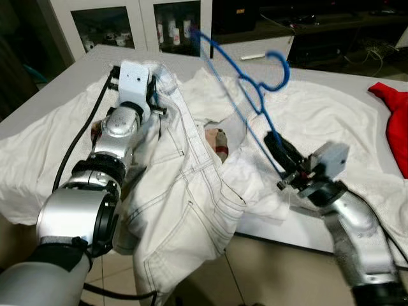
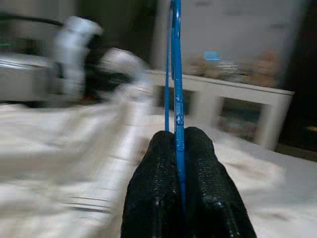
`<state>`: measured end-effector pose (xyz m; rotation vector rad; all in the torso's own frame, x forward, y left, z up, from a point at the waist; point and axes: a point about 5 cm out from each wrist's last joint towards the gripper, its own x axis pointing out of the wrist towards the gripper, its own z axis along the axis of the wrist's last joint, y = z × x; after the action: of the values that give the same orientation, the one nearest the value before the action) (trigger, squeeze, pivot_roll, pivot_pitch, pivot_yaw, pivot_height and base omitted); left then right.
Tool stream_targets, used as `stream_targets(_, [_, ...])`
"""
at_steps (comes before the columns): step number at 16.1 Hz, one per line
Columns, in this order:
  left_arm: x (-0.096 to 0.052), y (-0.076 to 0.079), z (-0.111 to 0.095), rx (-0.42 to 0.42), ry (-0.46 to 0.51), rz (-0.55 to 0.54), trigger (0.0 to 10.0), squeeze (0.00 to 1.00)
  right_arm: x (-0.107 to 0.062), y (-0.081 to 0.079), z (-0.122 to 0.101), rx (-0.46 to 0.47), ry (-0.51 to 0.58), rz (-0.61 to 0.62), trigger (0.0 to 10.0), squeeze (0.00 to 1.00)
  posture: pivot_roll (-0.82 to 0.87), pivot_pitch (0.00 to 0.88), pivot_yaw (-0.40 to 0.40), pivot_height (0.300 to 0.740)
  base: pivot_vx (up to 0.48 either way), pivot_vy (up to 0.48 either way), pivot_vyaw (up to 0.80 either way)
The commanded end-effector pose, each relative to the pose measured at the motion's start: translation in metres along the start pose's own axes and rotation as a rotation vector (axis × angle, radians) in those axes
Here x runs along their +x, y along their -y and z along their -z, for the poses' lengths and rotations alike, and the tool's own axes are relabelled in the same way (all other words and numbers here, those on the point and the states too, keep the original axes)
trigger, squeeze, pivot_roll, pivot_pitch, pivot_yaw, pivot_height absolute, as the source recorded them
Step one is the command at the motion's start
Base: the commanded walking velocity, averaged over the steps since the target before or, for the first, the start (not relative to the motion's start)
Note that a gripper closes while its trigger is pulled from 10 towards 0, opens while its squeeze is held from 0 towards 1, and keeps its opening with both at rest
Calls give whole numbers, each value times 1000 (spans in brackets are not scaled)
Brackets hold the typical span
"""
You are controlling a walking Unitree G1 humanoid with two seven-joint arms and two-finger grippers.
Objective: Hang hanger
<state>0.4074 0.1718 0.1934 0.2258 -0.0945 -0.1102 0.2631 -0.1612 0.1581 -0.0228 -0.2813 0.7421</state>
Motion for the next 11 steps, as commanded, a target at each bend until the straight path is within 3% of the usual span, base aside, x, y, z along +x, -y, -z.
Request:
stream_targets(1, [-3,4,10,7,-39,7,10000,0,0,-11,-2,46,-30,-117,10000,0,-2,14,24,740,0,0,0])
stream_targets(2, [-3,4,10,7,-39,7,10000,0,0,-11,-2,46,-30,-117,10000,0,-2,14,24,740,0,0,0])
stream_targets(5, [-10,12,27,1,-77,33,10000,24,0,-22,-1,215,-48,-147,10000,0,4,11,19,740,0,0,0])
stream_targets(6, [-14,17,34,-17,-85,60,10000,1000,0,-24,0,247,-62,-140,10000,0,5,11,19,740,0,0,0])
stream_targets(9, [-20,24,46,-18,-111,89,10000,1000,0,-15,5,243,-87,-60,10000,0,7,11,21,740,0,0,0])
stream_targets(10, [-24,28,54,-15,-138,97,10000,1000,1,3,4,238,-68,85,10000,0,6,11,22,740,0,0,0])
stream_targets(11, [-25,29,56,-9,-145,97,10000,1000,1,9,4,236,-58,133,10000,0,6,11,22,740,0,0,0])
